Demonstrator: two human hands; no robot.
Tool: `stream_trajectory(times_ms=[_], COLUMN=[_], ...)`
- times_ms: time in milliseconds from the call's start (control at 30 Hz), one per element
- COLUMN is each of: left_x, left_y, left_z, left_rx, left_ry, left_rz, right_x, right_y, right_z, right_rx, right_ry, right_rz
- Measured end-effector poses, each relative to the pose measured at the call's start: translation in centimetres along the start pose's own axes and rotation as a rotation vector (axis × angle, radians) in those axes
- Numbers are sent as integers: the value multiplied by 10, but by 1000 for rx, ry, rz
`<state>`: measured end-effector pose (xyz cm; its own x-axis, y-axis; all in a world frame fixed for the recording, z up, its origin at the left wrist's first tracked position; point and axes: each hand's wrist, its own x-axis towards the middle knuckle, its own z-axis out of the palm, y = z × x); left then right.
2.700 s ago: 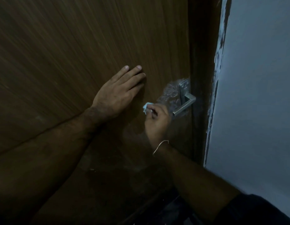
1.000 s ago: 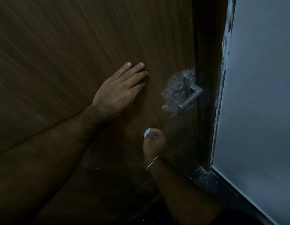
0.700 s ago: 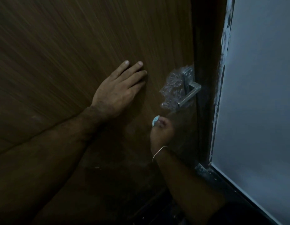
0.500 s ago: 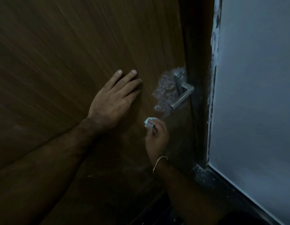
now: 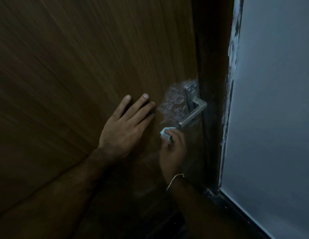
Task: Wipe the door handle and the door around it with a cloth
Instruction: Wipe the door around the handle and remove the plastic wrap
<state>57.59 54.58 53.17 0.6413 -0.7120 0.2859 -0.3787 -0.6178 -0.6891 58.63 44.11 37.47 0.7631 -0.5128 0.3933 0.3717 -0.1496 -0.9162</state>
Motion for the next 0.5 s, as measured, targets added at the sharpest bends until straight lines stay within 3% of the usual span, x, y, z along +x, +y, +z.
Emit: stream_trajectory(times_ms=[133,267,500], left_x=[-2,-3,-4], left_y=[1,-1,-2], left_z=[4,4,4], left_rx=[28,64,93], left_ry=[6,24,46], left_rz=[17,30,64], right_x=[-8,-1,-14], right_y=[4,13,13], right_z=[2,3,3], right_rx=[-51,20,32], right_ry=[-117,25,-119], right_rz=[-71,39,-188])
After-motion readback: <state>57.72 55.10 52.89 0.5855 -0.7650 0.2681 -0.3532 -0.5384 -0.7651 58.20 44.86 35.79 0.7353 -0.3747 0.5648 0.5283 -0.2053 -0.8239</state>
